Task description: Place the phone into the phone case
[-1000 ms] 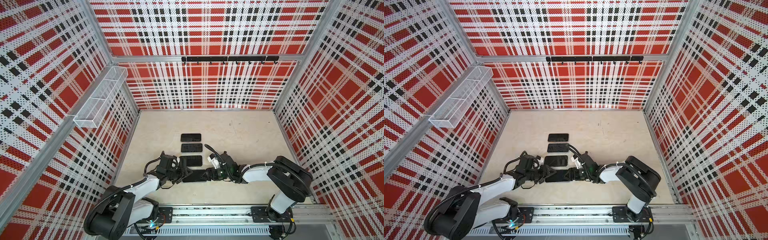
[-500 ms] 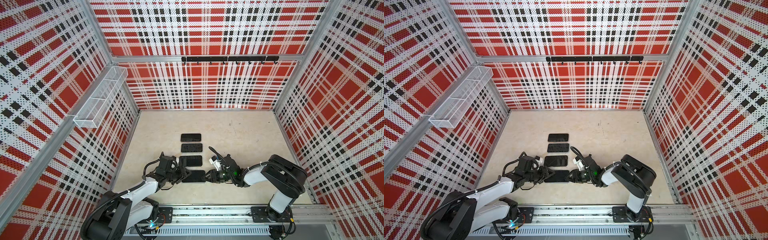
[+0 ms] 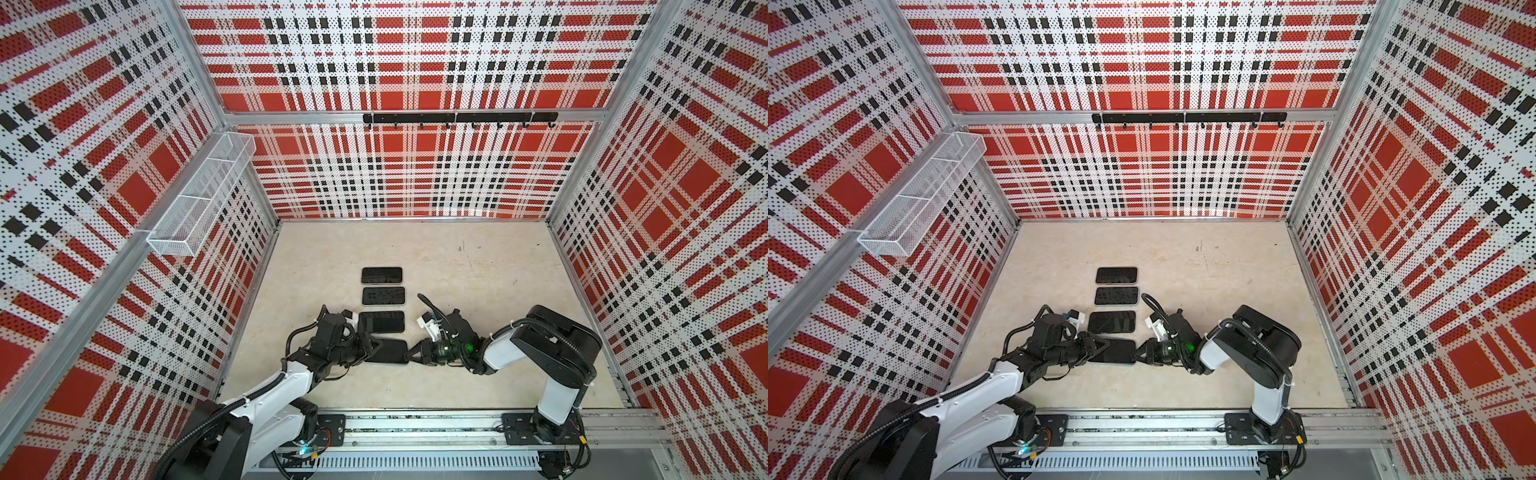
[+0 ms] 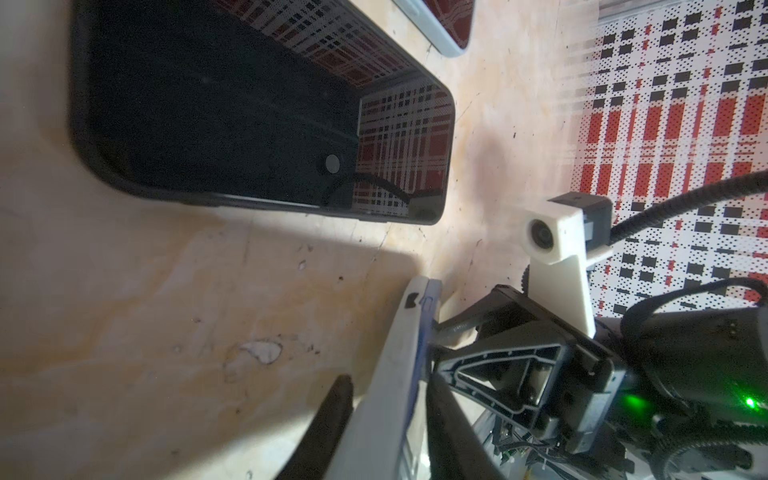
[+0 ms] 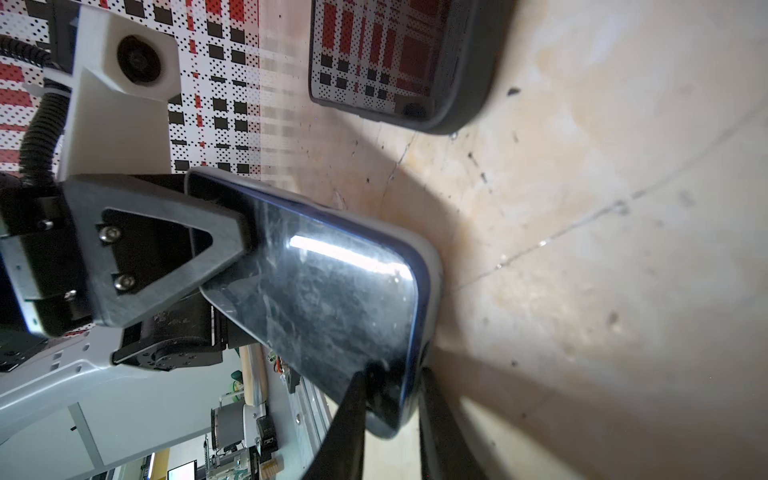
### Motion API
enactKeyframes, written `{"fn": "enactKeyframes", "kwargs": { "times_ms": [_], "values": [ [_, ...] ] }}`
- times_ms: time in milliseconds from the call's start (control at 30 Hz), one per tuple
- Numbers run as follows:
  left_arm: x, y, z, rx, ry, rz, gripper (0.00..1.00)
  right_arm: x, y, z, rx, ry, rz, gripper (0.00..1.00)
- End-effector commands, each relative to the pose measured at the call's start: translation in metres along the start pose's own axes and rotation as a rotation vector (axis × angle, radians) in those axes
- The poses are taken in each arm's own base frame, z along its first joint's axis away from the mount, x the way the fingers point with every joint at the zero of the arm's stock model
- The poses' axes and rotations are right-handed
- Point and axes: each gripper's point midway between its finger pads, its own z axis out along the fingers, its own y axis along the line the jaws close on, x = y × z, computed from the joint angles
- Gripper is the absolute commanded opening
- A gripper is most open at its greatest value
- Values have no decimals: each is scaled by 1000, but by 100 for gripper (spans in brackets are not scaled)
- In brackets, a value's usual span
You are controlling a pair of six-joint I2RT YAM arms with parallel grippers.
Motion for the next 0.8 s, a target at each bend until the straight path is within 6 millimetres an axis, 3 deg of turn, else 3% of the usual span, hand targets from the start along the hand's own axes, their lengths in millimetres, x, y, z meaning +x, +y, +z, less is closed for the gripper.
{"fn": "enactKeyframes", "kwargs": {
  "times_ms": [0,167,367,567,767],
  "values": [
    [-6,-17,0,58,-26,33,29,17,-37,3,118,33,67,23],
    [-6,-16,1,55,-24,27,19,15,-37,2,122,23,67,25],
    [-8,-19,-2,69,-30,32,5,-4,-19,-18,76,-47,51,39],
    [-19,-44,-10,140,-52,93,0,-40,10,-69,154,-148,-65,56],
    [-39,-110,-30,332,-53,249,0,-73,53,-143,285,-273,-238,69]
  ]
}}
